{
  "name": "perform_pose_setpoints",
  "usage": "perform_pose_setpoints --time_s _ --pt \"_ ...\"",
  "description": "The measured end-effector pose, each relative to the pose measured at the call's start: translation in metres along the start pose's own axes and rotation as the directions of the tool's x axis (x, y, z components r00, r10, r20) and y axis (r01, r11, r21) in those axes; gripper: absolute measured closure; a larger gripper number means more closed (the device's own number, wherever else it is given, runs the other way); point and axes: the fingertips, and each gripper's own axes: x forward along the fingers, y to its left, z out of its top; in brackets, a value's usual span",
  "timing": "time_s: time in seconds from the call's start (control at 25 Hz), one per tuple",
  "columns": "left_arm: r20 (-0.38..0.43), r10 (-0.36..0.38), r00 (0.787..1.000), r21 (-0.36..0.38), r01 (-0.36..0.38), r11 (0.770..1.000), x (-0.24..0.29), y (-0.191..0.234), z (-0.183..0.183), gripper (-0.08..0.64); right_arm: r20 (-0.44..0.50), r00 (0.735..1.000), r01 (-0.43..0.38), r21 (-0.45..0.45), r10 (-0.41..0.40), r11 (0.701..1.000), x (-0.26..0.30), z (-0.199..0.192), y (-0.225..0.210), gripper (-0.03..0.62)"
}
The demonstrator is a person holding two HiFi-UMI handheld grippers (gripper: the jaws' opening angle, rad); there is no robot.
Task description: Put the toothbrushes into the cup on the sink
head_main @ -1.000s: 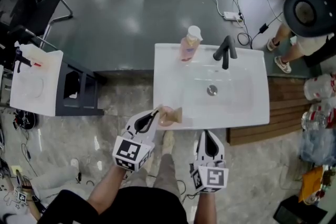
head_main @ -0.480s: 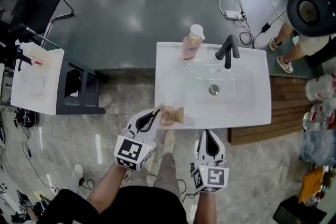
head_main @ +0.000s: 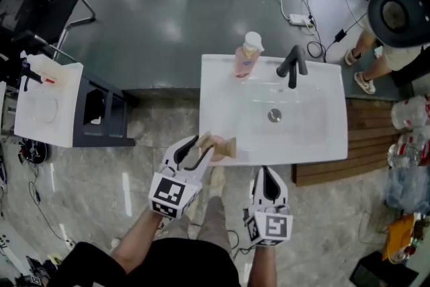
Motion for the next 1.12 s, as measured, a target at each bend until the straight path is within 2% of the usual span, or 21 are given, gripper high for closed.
perform_pose_setpoints --time_s 0.12,0.72,1.12 --pt "0.006 0.007 1.0 0.001 -0.007 1.0 -0.001 0.002 0.001 0.385 0.0 1.0 0.0 0.001 0.0 1.0 0.0 0.0 0.0 0.594" --pt "0.051 0.005 0.999 0.022 -0.006 1.0 -0.016 0.001 0.022 0.383 0.042 0.999 0.009 -0.008 -0.009 1.0 -0.008 0.018 0.009 0.594" --pt "0.145 0.008 0.989 0.064 -0.018 0.998 -0.06 -0.001 0.057 0.387 0.119 0.993 0.019 -0.04 -0.015 0.999 -0.035 0.051 0.034 0.594"
